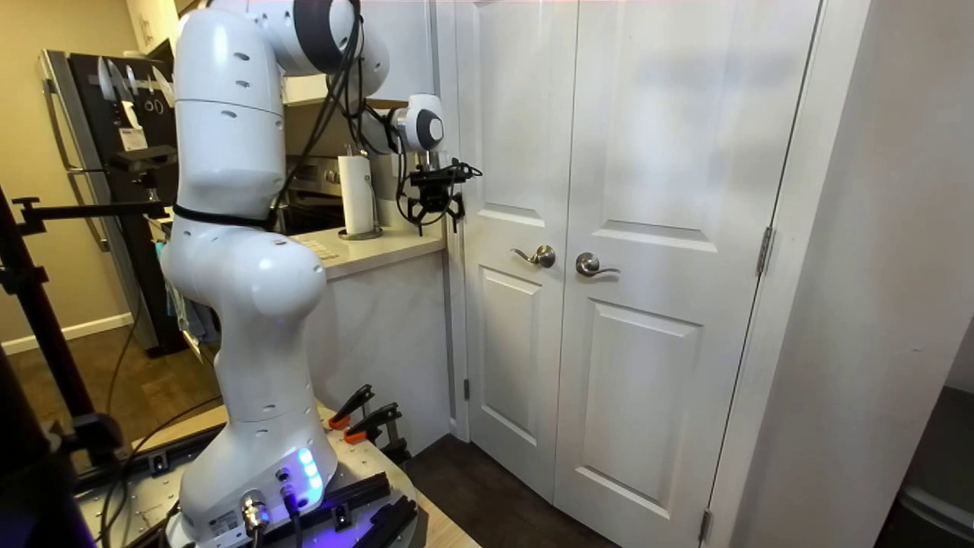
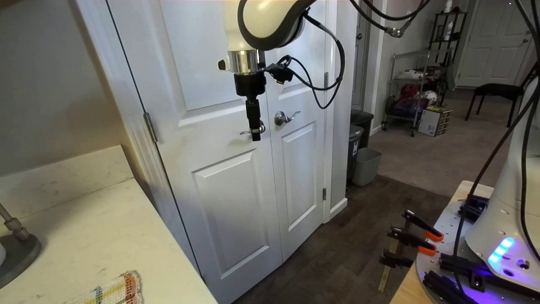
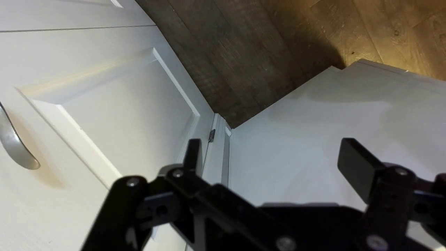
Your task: Pull open the left side of the white door
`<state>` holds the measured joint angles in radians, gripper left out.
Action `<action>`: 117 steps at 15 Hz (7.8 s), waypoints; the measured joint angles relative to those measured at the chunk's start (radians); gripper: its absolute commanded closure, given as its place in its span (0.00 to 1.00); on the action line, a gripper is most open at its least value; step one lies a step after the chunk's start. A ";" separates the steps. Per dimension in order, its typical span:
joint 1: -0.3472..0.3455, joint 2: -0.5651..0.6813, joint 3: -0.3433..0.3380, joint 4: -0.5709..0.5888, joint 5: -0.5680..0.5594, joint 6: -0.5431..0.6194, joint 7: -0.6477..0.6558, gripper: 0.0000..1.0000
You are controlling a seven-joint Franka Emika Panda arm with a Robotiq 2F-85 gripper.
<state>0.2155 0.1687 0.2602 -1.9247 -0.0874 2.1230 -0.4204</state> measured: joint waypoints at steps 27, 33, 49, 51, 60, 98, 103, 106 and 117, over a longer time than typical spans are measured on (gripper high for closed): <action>-0.044 0.133 -0.117 0.004 -0.435 0.359 -0.177 0.00; -0.060 0.178 -0.143 0.046 -0.442 0.427 -0.223 0.00; -0.063 0.371 -0.149 0.188 -0.440 0.485 -0.223 0.00; -0.063 0.376 -0.148 0.188 -0.437 0.485 -0.223 0.00; -0.063 0.375 -0.142 0.185 -0.379 0.468 -0.222 0.00; -0.036 0.168 0.008 0.062 0.006 0.032 -0.030 0.00; -0.093 -0.076 -0.036 -0.193 0.047 0.033 -0.030 0.00; -0.096 -0.211 -0.081 -0.329 0.047 0.033 -0.030 0.00; -0.174 -0.342 -0.230 -0.417 -0.214 0.034 0.035 0.00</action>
<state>0.0420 -0.1737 0.0302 -2.3419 -0.3015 2.1568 -0.3851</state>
